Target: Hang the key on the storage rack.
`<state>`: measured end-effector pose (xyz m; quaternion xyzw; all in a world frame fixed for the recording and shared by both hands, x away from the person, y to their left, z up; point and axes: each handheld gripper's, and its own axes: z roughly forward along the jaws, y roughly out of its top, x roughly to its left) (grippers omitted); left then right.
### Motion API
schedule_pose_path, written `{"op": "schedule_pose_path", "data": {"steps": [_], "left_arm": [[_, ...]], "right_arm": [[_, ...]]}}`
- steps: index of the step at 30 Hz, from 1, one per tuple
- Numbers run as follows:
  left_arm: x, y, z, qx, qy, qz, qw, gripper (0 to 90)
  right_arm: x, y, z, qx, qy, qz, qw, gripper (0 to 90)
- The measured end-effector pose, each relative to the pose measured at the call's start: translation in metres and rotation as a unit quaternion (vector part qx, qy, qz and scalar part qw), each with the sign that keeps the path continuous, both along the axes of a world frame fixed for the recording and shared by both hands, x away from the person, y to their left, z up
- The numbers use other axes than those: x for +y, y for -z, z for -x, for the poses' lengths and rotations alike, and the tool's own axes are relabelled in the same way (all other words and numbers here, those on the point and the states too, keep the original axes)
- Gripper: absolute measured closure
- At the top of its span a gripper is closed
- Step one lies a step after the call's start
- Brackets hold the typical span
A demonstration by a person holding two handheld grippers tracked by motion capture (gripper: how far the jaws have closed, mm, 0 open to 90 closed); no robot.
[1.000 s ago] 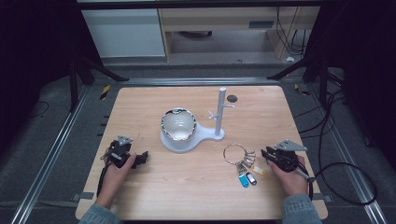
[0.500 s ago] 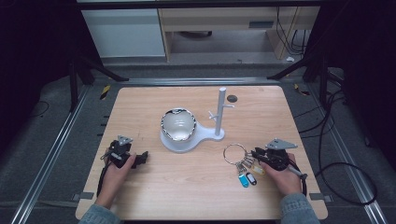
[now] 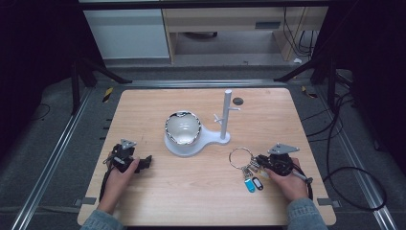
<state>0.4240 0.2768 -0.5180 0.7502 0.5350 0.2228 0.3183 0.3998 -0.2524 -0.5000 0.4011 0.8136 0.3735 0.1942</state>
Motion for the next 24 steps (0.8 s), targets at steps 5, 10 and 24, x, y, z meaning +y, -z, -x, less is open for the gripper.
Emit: {"op": "schedule_pose_path", "data": {"steps": [5,10,24], "left_arm": [[0.0,0.0,0.0,0.0,0.0,0.0,1.0,0.0],[0.0,0.0,0.0,0.0,0.0,0.0,1.0,0.0],[0.0,0.0,0.0,0.0,0.001,0.0,1.0,0.0]], "right_arm": [[0.0,-0.001,0.001,-0.002,-0.006,0.007,1.0,88.0],[-0.004,-0.003,0.003,-0.006,0.013,0.012,0.9998,88.4],[-0.018,-0.001,0.011,0.01,0.04,0.022,0.9989,84.6]]}}
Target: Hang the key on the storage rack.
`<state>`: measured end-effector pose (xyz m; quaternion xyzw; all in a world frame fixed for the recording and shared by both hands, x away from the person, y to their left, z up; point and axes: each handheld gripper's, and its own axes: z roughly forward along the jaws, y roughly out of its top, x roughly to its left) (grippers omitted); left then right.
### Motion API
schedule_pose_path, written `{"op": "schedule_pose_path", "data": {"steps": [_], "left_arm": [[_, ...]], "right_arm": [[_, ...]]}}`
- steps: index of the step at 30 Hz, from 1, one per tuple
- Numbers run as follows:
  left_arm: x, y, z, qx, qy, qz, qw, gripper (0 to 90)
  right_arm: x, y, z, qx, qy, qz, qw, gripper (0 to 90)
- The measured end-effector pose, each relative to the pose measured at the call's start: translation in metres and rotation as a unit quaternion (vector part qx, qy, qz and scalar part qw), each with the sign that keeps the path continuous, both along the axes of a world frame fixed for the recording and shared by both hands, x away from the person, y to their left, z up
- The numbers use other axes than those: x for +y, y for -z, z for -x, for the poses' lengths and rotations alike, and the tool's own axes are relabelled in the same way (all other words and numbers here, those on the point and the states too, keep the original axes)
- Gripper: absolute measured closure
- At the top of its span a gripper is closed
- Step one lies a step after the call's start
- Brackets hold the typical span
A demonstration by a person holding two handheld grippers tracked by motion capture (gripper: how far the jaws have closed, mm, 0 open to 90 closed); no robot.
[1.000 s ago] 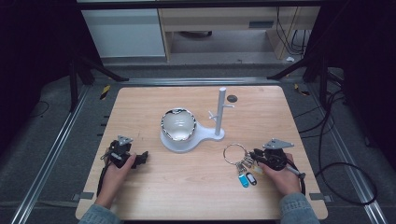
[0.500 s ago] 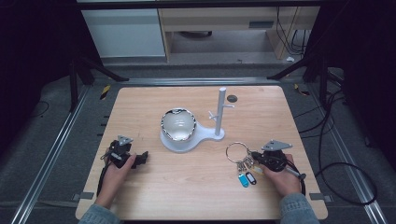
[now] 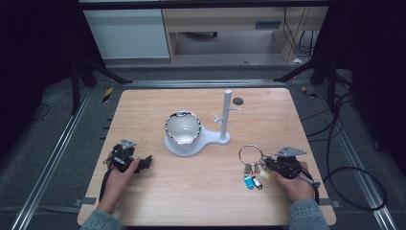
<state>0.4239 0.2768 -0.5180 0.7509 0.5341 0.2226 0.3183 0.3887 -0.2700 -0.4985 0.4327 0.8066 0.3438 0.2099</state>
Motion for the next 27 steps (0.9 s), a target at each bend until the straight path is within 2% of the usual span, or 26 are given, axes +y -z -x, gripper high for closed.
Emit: {"op": "schedule_pose_path", "data": {"steps": [3,10,27], "left_arm": [[0.0,0.0,0.0,0.0,0.0,0.0,1.0,0.0],[0.0,0.0,0.0,0.0,0.0,0.0,1.0,0.0],[0.0,0.0,0.0,0.0,0.001,0.0,1.0,0.0]], "right_arm": [[0.0033,0.0,-0.0017,0.0,0.001,0.001,1.0,80.8],[0.0047,-0.0005,-0.0028,0.002,0.004,0.003,1.0,79.8],[0.0009,-0.0022,-0.0032,0.02,0.014,-0.009,0.9997,88.4]]}}
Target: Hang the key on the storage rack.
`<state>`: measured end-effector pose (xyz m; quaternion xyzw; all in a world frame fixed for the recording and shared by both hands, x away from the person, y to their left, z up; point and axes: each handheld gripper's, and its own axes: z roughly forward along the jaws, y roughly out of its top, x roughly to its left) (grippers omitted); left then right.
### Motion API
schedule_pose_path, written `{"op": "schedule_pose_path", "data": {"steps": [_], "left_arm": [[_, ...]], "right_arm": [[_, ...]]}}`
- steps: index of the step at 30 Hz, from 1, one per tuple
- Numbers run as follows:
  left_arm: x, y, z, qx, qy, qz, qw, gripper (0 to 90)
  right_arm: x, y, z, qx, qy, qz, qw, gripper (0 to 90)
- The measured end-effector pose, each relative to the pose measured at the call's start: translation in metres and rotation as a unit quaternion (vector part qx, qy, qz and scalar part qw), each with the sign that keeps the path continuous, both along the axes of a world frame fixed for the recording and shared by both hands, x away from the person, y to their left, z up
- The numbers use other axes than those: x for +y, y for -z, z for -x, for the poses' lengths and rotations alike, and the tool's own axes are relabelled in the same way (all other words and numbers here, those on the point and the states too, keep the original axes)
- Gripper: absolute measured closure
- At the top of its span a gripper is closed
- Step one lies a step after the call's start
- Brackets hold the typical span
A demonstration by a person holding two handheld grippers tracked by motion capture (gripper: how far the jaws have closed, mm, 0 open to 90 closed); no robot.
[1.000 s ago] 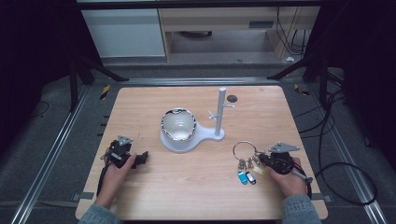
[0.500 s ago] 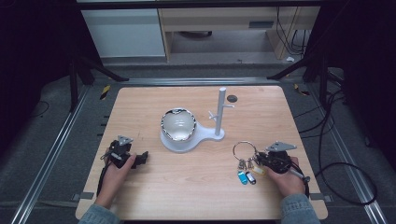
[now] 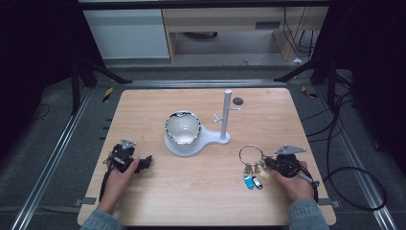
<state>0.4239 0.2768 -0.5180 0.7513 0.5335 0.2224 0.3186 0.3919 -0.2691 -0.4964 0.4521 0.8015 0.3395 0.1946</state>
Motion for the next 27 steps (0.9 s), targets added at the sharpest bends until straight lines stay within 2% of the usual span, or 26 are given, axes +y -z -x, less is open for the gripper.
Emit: {"op": "schedule_pose_path", "data": {"steps": [7,27], "left_arm": [[0.0,0.0,0.0,0.0,0.0,0.0,1.0,0.0],[0.0,0.0,0.0,0.0,0.0,0.0,1.0,0.0]], "right_arm": [[0.001,-0.001,0.0,-0.002,-0.001,0.007,1.0,88.6],[0.006,-0.01,0.002,-0.031,-0.007,-0.008,0.9995,88.6]]}}
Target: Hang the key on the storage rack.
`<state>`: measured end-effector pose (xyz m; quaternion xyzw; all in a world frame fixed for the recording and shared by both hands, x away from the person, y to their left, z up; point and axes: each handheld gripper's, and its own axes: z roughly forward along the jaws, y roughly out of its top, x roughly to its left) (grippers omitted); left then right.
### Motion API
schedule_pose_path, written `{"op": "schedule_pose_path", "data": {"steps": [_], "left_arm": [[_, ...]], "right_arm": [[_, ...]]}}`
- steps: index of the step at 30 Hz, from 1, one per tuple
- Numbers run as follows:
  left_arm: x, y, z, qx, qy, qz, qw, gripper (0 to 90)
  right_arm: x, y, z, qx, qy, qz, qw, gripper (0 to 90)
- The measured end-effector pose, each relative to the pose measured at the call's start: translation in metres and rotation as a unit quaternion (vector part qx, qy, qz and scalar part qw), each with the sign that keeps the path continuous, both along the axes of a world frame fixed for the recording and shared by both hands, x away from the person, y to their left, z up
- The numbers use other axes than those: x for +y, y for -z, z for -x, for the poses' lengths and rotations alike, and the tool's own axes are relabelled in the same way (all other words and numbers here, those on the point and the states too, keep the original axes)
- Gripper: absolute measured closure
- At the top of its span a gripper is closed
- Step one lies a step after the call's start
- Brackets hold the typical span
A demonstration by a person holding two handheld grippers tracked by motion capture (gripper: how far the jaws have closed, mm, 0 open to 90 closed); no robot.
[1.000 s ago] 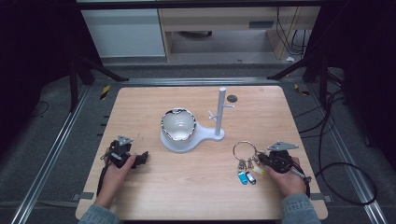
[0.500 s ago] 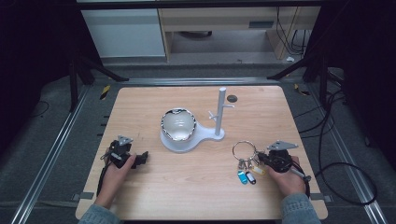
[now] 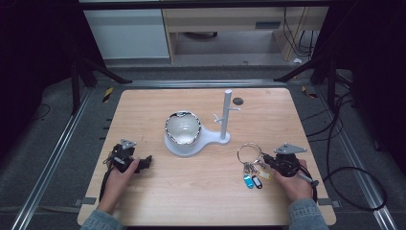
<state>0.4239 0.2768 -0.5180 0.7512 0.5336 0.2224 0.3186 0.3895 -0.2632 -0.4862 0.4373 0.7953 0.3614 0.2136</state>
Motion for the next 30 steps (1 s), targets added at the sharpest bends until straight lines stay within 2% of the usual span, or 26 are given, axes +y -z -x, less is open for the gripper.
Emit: {"op": "schedule_pose_path", "data": {"steps": [30], "left_arm": [[0.0,0.0,0.0,0.0,0.0,-0.001,1.0,0.0]], "right_arm": [[0.007,-0.02,0.005,-0.039,-0.011,-0.051,0.9978,88.7]]}}
